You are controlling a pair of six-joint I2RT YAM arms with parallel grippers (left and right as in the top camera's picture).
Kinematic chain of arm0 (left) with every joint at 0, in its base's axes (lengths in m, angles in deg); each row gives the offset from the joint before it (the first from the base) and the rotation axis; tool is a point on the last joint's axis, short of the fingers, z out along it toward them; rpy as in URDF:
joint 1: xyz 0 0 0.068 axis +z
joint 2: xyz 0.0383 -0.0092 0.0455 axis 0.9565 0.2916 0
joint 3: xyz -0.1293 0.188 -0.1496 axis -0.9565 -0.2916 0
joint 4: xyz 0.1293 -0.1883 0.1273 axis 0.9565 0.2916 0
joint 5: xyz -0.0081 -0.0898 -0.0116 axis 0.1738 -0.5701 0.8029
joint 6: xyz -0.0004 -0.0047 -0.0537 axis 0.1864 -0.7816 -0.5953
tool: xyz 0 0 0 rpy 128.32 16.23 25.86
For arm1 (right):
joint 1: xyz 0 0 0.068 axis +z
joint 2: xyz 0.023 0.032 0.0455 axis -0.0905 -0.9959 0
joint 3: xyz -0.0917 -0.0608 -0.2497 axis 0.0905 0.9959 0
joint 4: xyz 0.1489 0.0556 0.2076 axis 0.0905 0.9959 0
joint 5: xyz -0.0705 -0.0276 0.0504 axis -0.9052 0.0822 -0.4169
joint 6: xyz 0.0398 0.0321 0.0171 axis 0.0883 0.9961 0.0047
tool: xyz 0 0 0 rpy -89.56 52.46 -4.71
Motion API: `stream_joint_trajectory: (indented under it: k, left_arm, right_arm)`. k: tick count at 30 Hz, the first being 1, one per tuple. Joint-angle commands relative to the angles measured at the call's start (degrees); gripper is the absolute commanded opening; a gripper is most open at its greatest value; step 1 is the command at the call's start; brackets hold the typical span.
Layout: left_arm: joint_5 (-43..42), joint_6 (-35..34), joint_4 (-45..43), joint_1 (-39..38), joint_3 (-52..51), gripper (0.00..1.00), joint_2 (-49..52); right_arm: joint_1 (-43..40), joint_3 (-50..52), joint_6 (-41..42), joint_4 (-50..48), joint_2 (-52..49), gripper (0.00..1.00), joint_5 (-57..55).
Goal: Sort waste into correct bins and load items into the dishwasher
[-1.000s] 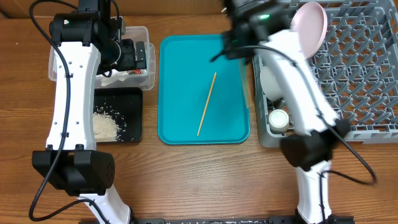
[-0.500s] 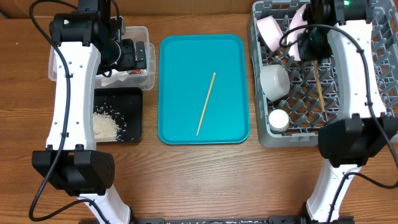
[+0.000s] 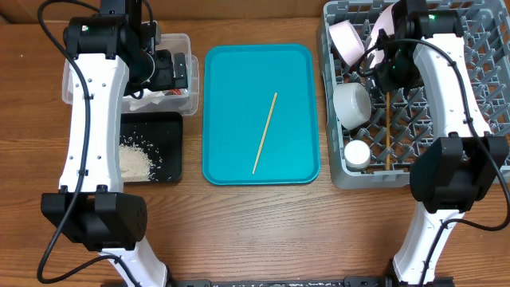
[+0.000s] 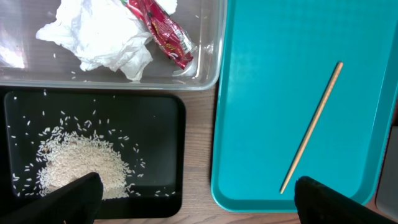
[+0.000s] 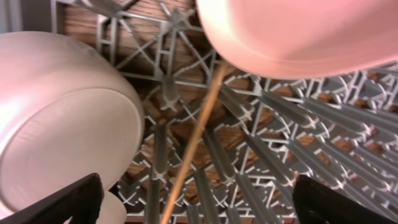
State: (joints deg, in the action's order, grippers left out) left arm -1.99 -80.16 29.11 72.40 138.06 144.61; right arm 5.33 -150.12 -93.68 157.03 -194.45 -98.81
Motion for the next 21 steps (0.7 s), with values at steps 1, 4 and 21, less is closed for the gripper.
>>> stream_joint_trajectory:
  k: [1,4,21]
  left_arm:
    - [0.39,1.11,-0.17,-0.09,0.5,1.0,-0.35]
    - [0.39,1.11,-0.2,-0.09,0.5,1.0,-0.35]
    - [0.39,1.11,-0.17,-0.11,0.5,1.0,-0.35]
  right_arm:
    - [0.11,-1.09,1.77,0.42,0.2,1.0,3.76]
    - [0.17,-5.64,2.23,3.39,0.31,1.0,9.51]
    - [11.78,-12.57,20.63,-4.87,-0.09,0.95,51.06]
